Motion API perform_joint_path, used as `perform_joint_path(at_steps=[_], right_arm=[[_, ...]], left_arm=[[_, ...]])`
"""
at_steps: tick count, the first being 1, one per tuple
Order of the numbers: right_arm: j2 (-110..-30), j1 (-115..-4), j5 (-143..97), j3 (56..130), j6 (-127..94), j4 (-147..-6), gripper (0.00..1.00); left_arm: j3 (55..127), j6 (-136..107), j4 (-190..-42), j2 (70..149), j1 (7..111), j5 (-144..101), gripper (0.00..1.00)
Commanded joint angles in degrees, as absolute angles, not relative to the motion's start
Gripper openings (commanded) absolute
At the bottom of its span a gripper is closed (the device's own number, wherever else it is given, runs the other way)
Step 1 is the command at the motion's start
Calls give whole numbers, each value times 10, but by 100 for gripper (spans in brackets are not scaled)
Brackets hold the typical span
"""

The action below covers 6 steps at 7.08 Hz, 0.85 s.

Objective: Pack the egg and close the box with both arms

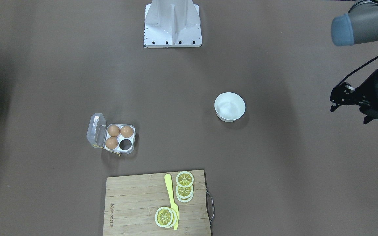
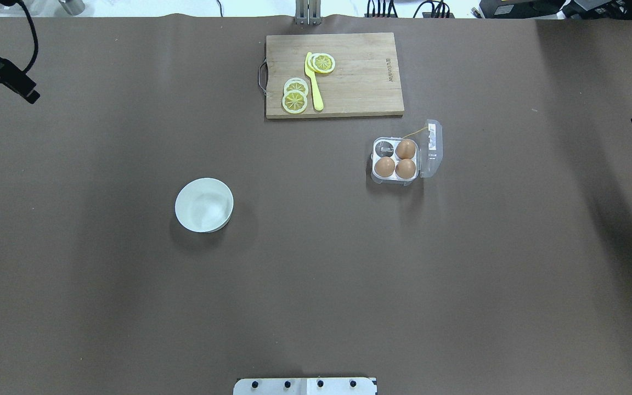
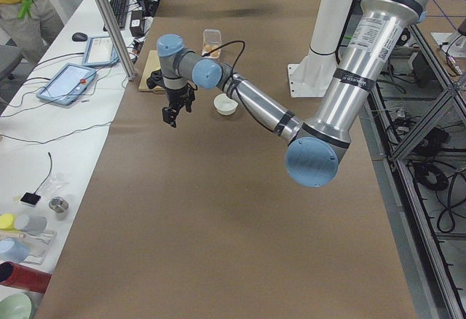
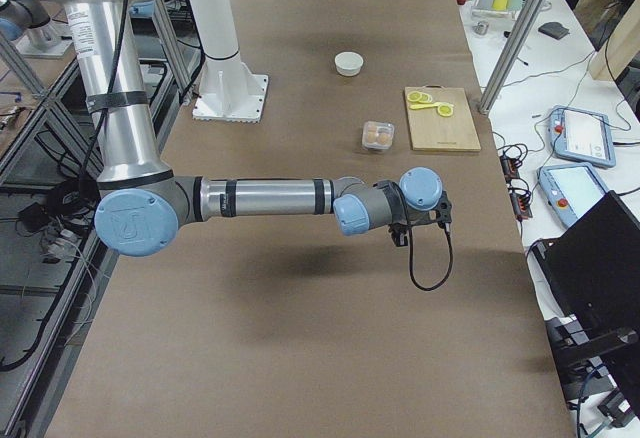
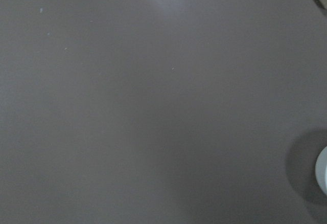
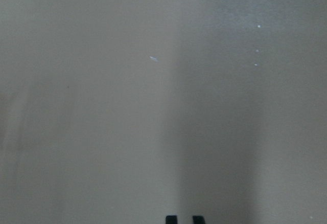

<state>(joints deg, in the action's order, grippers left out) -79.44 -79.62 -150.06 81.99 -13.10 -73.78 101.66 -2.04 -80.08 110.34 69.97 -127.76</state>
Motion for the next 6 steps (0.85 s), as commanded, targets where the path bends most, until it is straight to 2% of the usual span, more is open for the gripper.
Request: perform_joint_path(at_steps=[1, 4, 6], right_arm=[[-769, -767, -1543, 818, -147, -737, 0], [-755, -728, -1609, 817, -146, -737, 0], [-717, -705, -1657, 786, -146, -737, 0]], left_arm=[[1014, -13, -805, 1064, 735, -1278, 97], [999, 32, -809, 1032, 768, -1302, 97], [981, 65, -810, 1030, 786, -1311, 97]])
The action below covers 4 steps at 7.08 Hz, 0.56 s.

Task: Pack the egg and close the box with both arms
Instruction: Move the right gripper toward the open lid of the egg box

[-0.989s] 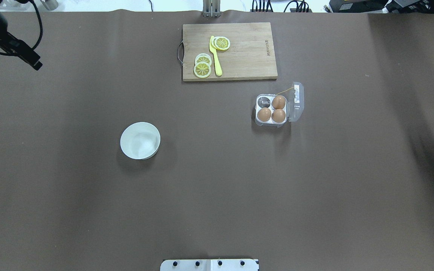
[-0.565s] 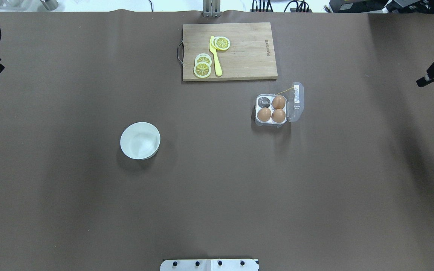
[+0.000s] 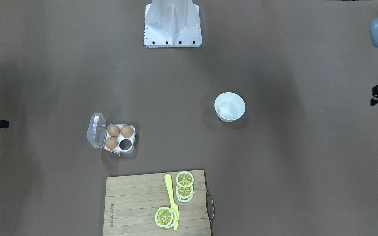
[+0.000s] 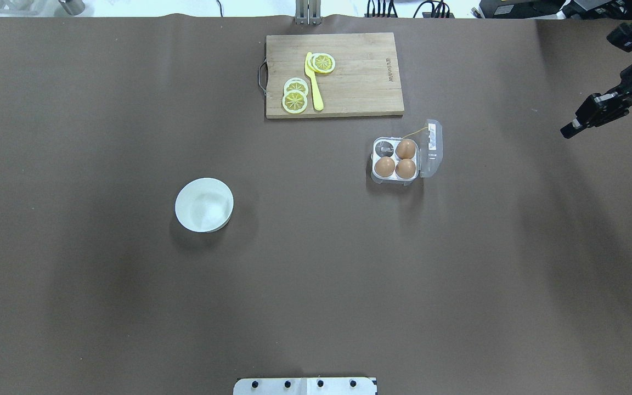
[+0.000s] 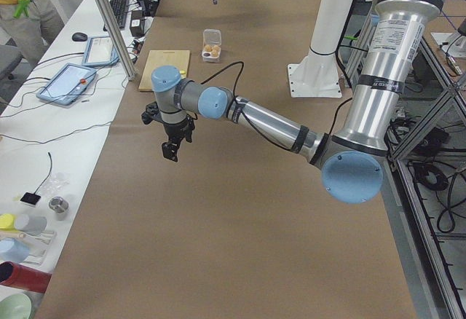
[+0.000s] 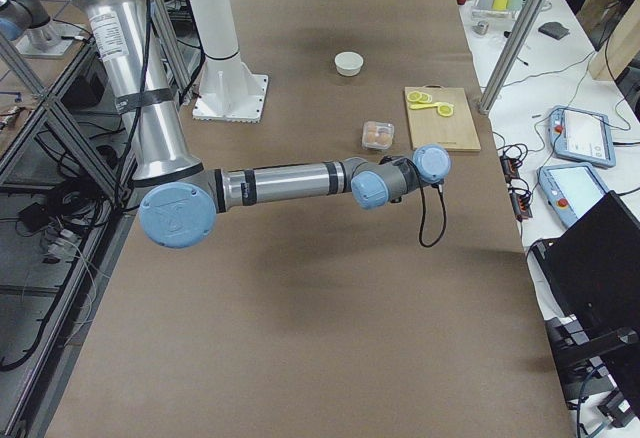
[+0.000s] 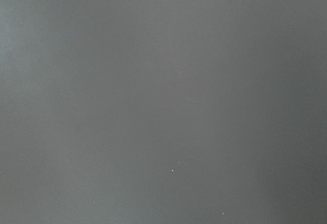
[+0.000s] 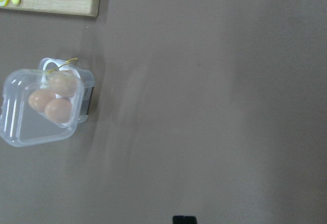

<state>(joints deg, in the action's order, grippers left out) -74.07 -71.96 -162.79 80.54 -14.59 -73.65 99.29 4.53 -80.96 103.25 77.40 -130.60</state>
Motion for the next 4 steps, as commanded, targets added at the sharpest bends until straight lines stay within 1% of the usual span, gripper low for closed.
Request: perform_joint_path(at_steps=[1, 3, 4], right_arm=[[-691, -702, -1669, 767, -147, -737, 0], [-645, -702, -1674, 743, -163, -740, 0], [-635, -702, -1674, 737, -163, -740, 0]], left_arm=[[980, 85, -811, 1020, 796, -1311, 97], [972, 103, -823, 1008, 817, -1311, 97], [940, 104, -871, 1002, 827, -1311, 97]])
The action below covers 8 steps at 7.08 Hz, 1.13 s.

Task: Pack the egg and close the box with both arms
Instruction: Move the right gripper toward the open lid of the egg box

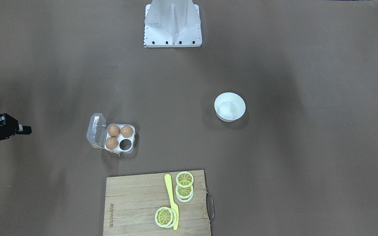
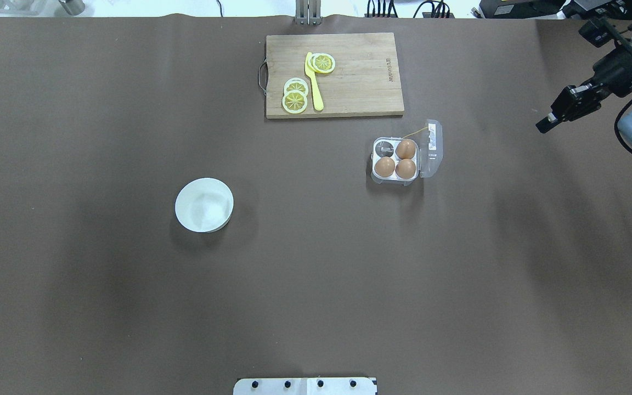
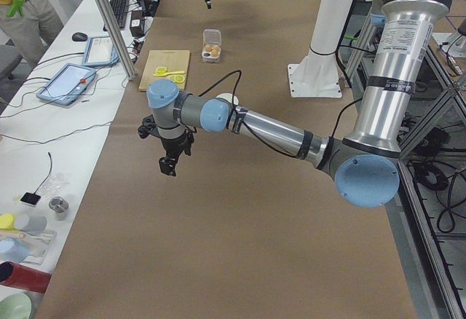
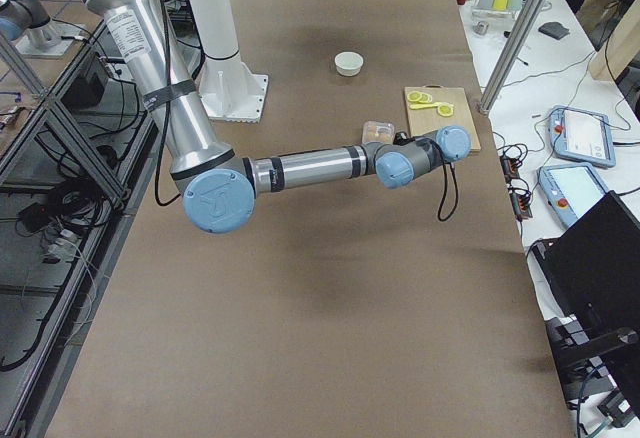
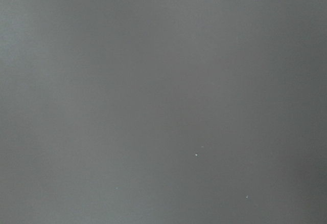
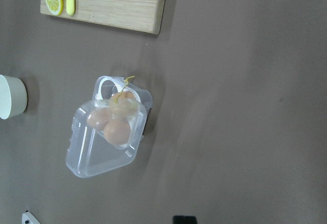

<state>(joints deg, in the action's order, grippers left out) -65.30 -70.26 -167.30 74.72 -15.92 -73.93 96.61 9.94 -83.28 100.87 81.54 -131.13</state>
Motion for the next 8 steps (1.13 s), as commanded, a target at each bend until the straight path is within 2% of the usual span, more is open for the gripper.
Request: perform_joint_path(at_steps=[1, 3, 5, 8], right_arm=[[-625, -702, -1674, 730, -163, -741, 0], [-613, -700, -1674, 721, -164, -740, 0], [-585, -681, -1673, 682, -163, -737, 0], [-583, -642, -1670, 670, -163, -737, 0]], left_arm=[[881, 105, -943, 1001, 833, -1311, 97], [813, 105, -1026, 1001, 856, -1312, 97], [810, 135, -1027, 988, 868, -1311, 97], [810, 136, -1028, 987, 874, -1312, 97]])
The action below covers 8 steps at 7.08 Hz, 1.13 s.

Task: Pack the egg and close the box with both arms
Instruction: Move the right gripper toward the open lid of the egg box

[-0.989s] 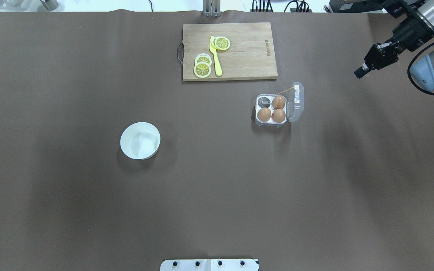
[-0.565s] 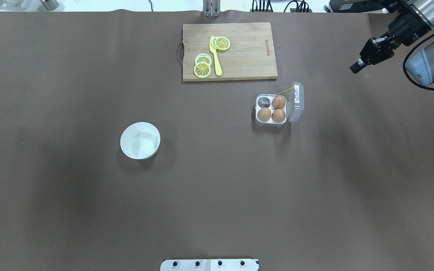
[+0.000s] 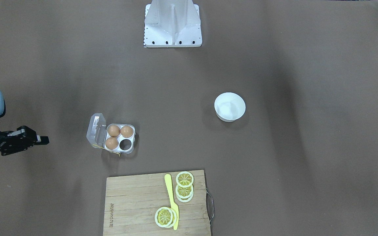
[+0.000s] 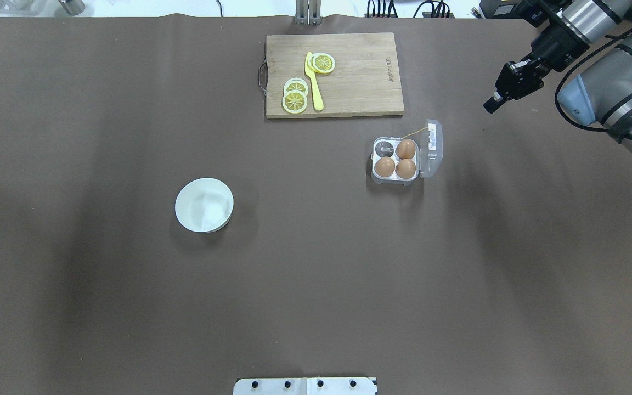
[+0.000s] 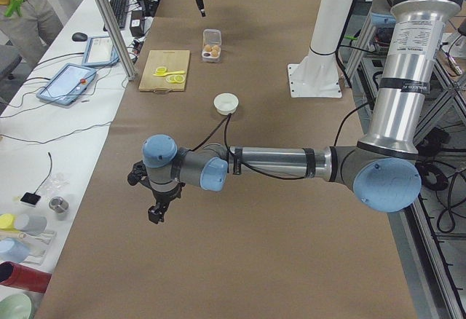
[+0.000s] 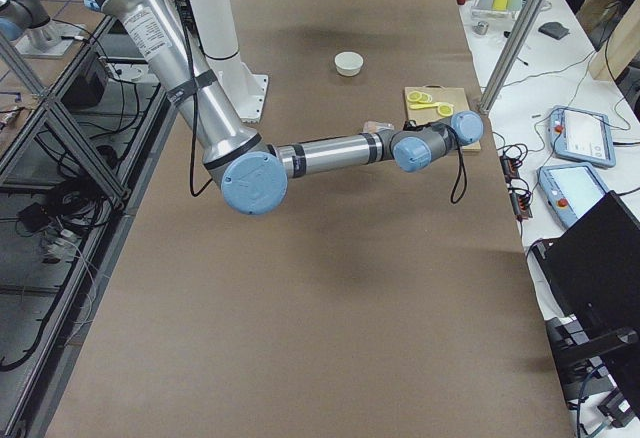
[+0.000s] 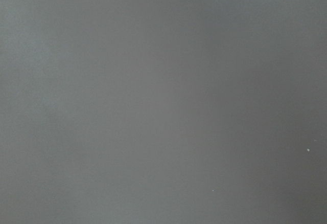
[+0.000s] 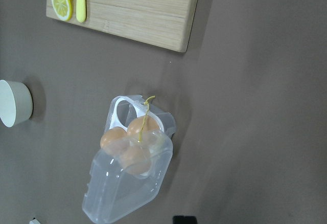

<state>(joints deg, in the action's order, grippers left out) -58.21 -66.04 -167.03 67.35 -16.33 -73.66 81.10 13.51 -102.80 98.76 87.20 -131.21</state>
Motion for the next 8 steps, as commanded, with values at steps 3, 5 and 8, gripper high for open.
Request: perform_joint_path(at_steps=[3, 5, 8], right_arm=[[-579, -611, -1670, 657, -161, -736, 0], [-570, -598, -1669, 656, -161, -736, 0], [-567, -584, -1669, 662, -161, -736, 0]], left_arm=[[813, 136, -1028, 987, 879, -1312, 97], [814, 136, -1028, 987, 879, -1312, 97], [814, 135, -1028, 986, 880, -1312, 97]])
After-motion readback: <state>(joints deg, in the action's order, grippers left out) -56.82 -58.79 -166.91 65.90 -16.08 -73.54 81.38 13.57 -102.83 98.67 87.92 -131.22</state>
